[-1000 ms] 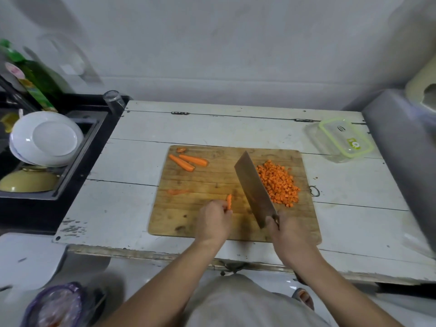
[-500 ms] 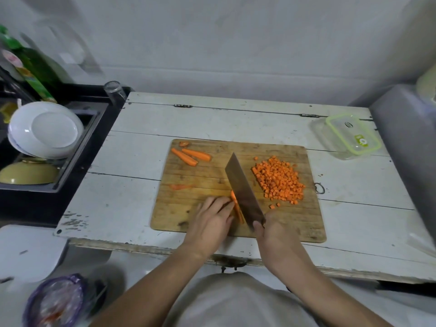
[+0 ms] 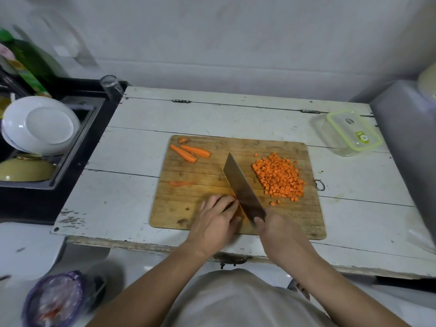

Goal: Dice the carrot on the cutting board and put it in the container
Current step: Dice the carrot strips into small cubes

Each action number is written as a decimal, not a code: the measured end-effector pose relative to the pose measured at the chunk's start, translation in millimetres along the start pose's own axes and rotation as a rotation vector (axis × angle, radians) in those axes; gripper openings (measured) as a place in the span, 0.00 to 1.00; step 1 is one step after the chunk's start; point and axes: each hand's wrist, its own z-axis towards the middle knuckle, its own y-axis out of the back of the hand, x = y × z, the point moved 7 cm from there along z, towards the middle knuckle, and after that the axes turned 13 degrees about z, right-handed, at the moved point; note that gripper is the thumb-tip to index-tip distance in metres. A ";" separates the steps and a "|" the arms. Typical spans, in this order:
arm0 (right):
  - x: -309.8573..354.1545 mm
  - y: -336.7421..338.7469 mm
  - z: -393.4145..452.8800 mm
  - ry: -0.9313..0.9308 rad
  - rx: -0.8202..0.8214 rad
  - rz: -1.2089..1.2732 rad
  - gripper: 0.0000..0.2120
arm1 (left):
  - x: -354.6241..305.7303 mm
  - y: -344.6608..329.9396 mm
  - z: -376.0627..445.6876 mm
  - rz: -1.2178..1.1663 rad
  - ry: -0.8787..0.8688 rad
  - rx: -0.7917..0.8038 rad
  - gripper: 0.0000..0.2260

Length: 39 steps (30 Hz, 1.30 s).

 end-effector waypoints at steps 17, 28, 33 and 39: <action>-5.7 -8.0 -11.9 0.037 -0.050 -0.038 0.08 | 0.5 0.6 -0.1 0.075 -0.095 0.023 0.20; 7.5 -25.6 16.8 0.044 -0.097 -0.140 0.01 | 0.4 -2.0 1.6 0.033 -0.084 -0.014 0.15; -8.2 -29.4 7.0 0.094 -0.101 -0.160 0.04 | -3.8 1.1 3.8 0.099 -0.069 0.002 0.15; -22.6 -12.0 20.9 0.050 -0.121 0.052 0.11 | -5.9 3.6 4.8 0.103 -0.054 0.067 0.16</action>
